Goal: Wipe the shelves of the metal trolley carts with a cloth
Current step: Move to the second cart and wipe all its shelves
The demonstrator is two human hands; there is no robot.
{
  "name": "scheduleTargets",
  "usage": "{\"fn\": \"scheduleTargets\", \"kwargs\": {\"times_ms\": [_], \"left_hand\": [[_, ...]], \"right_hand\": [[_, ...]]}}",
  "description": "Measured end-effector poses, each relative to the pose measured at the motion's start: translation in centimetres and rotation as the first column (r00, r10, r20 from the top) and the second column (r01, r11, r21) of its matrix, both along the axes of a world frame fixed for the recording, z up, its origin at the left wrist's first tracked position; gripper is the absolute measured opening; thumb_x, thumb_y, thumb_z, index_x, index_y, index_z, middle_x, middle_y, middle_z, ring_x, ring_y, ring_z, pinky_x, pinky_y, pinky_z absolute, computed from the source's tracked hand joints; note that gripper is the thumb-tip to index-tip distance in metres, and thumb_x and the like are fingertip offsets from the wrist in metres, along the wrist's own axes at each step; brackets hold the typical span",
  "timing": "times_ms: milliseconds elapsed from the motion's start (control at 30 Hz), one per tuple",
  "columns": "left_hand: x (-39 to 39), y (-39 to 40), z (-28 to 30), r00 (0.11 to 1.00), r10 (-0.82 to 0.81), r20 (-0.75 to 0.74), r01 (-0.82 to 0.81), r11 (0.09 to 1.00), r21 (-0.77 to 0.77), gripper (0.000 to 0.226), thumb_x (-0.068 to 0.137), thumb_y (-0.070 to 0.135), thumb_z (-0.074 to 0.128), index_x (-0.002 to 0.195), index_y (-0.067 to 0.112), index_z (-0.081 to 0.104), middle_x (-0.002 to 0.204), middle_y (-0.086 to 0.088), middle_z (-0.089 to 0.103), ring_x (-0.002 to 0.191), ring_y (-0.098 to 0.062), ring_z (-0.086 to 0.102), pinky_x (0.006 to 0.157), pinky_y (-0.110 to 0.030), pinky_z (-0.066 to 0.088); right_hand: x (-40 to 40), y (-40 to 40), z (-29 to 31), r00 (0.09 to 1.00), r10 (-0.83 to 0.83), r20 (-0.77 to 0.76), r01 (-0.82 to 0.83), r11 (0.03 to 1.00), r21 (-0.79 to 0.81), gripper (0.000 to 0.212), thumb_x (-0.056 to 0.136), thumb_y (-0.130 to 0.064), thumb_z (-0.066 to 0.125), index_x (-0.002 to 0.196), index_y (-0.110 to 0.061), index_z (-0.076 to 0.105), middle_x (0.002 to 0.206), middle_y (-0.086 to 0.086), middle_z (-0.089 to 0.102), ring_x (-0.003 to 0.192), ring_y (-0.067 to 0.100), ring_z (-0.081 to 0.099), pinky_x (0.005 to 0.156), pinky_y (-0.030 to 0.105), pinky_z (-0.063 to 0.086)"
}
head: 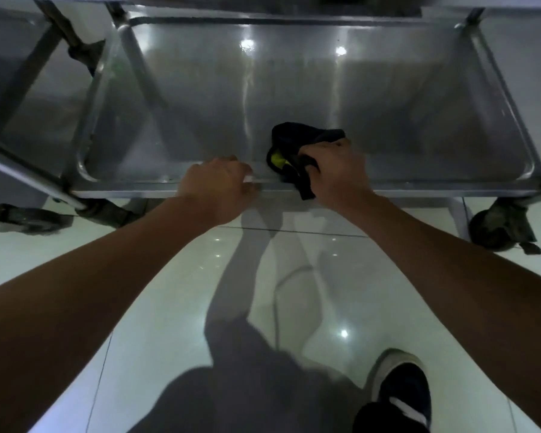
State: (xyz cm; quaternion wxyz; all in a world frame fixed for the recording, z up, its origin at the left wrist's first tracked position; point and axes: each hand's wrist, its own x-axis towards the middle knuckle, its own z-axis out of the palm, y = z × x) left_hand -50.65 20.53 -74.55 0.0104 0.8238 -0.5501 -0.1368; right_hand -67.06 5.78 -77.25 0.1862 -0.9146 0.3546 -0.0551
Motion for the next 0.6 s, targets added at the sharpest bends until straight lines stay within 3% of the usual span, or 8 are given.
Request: {"fn": "scheduleTargets", "kwargs": {"times_ms": [100,200,367,600], "left_hand": [[-1.8,1.5,1.6,0.994,-0.106,0.039,0.104,0.994,0.044,0.037,0.095,0.04,0.045,0.124,0.028,0.065,0.12,-0.007,0.064,0.111,-0.031,0.06,0.09,-0.045,0.051],[-3.9,2.7,5.0,0.985,-0.157,0.065,0.151,0.984,0.092,0.043,0.094,0.044,0.045,0.127,0.023,0.064,0.122,-0.008,0.063,0.112,-0.031,0.059,0.092,-0.045,0.049],[-8.3,4.6,12.6,0.965,-0.252,0.077,0.243,0.964,0.105,0.044,0.094,0.043,0.05,0.13,0.021,0.061,0.125,-0.008,0.063,0.113,-0.032,0.059,0.094,-0.046,0.048],[-16.8,7.6,24.2,0.956,-0.294,-0.021,0.294,0.955,0.033,0.043,0.095,0.041,0.052,0.134,0.025,0.059,0.132,-0.004,0.062,0.12,-0.03,0.058,0.098,-0.046,0.049]], "right_hand": [[-2.8,2.3,1.8,0.995,-0.096,-0.002,0.096,0.994,0.059,0.03,0.095,-0.009,0.047,0.115,-0.021,0.066,0.112,0.005,0.064,0.114,0.032,0.049,0.093,0.051,0.046],[-5.7,5.7,5.0,0.989,-0.145,0.027,0.143,0.988,0.059,0.024,0.093,-0.01,0.047,0.108,-0.018,0.064,0.096,0.004,0.06,0.104,0.033,0.054,0.083,0.044,0.048],[-10.9,12.2,12.5,0.957,-0.28,0.081,0.277,0.96,0.039,0.028,0.097,-0.011,0.05,0.12,-0.023,0.06,0.116,0.0,0.061,0.115,0.025,0.047,0.089,0.047,0.043],[-20.7,17.8,23.8,0.888,-0.446,0.107,0.441,0.895,0.071,0.032,0.097,-0.012,0.052,0.126,-0.025,0.058,0.124,-0.004,0.06,0.118,0.021,0.045,0.093,0.047,0.041]]}}
